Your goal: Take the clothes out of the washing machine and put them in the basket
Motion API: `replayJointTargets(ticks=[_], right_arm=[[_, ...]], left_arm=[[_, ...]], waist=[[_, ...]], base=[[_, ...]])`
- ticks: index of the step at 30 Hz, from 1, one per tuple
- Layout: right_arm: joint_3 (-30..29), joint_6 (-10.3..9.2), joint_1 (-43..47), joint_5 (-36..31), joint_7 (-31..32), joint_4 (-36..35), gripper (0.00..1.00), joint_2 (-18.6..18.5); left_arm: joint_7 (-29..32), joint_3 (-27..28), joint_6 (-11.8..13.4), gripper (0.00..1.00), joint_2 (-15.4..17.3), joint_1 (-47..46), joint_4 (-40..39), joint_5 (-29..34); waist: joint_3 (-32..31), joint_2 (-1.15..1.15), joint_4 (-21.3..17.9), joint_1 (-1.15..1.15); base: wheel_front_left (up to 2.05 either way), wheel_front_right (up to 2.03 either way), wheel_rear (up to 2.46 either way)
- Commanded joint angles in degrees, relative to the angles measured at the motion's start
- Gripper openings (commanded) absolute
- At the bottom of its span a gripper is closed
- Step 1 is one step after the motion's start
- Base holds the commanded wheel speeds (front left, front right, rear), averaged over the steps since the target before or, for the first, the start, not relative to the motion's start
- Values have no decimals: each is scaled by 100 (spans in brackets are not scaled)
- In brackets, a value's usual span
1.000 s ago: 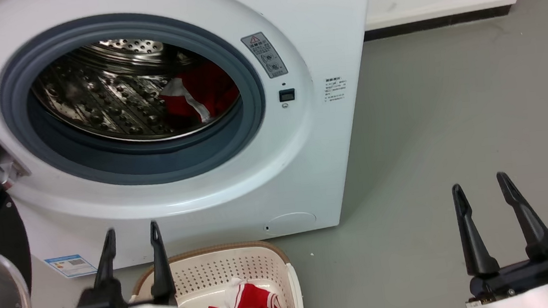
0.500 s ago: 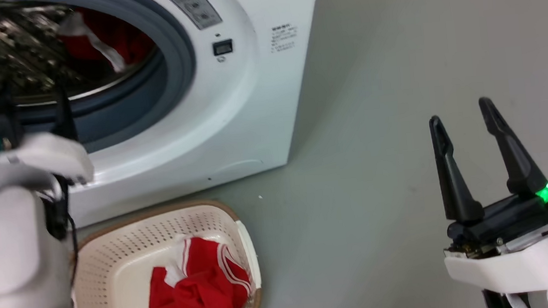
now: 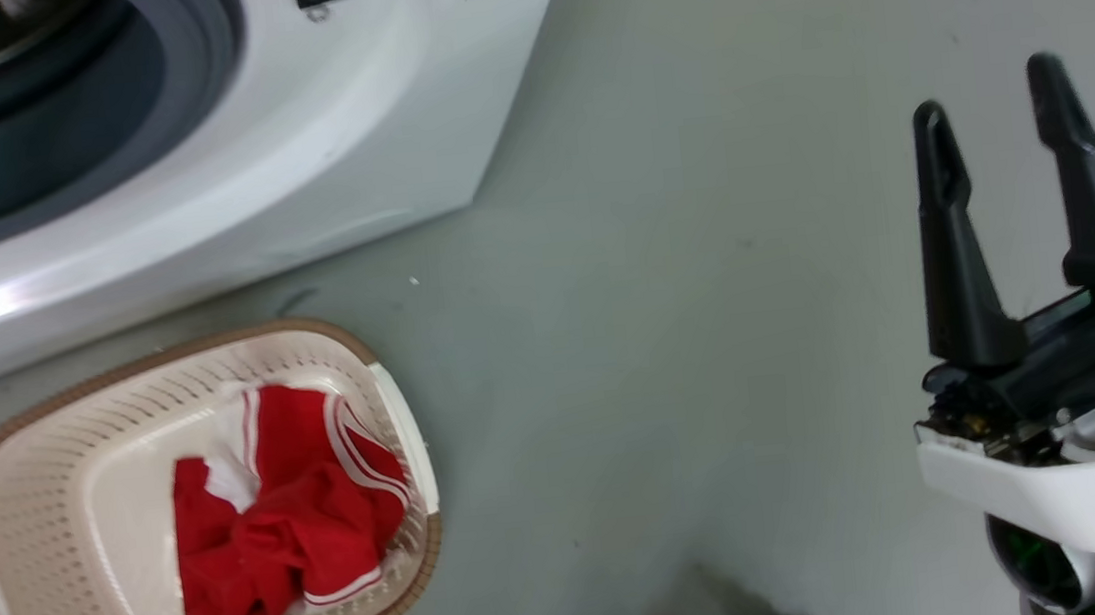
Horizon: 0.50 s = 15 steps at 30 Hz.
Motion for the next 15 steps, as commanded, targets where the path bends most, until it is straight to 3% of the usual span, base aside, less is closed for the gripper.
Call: replayJointTargets(ticks=[1, 15], right_arm=[[-8, -2, -118, 21, -14, -39, 100, 7], [-83, -2, -460, 287, -14, -615, 100, 7]], left_arm=[[106, -38, -20, 100, 40, -122, 53, -39], [2279, -833, -46, 100, 583, -2064, 570, -408]], waist=[[337, 0, -189, -1], [1283, 0, -493, -1]], base=[[0, 0, 0], [0, 0, 0]])
